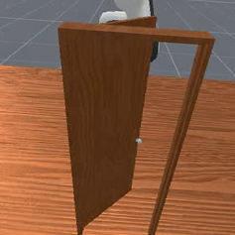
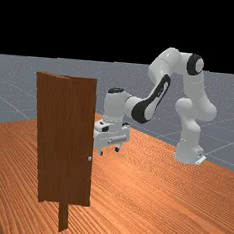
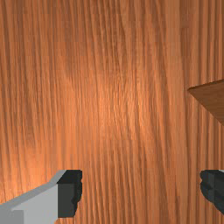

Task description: Close the door

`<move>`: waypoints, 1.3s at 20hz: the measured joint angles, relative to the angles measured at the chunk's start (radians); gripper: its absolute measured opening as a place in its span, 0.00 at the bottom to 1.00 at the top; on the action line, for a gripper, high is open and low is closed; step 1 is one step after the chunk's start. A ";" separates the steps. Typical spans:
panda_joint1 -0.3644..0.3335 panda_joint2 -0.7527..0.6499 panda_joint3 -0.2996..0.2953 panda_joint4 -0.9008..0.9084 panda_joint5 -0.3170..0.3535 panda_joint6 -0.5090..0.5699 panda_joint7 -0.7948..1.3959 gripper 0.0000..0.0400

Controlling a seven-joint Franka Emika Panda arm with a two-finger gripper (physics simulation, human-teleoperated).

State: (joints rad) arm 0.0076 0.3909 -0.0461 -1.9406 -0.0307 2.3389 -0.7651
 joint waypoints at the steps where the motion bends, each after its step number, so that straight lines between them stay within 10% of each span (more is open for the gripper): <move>1: 0.011 0.000 0.002 0.001 -0.004 -0.002 0.032 0.61; 3: 0.030 0.000 0.010 0.001 -0.006 -0.002 0.048 0.22; 5: 0.040 0.000 0.013 0.002 -0.008 -0.004 0.064 0.08; 7: 0.044 0.000 0.016 0.002 -0.007 -0.003 0.062 0.66; 10: 0.046 0.001 0.015 0.002 -0.008 -0.003 0.068 0.92; 17: 0.092 0.023 0.111 0.035 -0.057 -0.006 -0.138 1.00; 22: 0.185 0.022 -0.014 0.036 0.021 -0.036 0.544 1.00; 26: 0.096 0.009 -0.025 0.015 0.017 -0.021 0.346 1.00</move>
State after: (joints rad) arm 0.1037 0.3994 -0.0707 -1.9257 -0.0136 2.3182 -0.4191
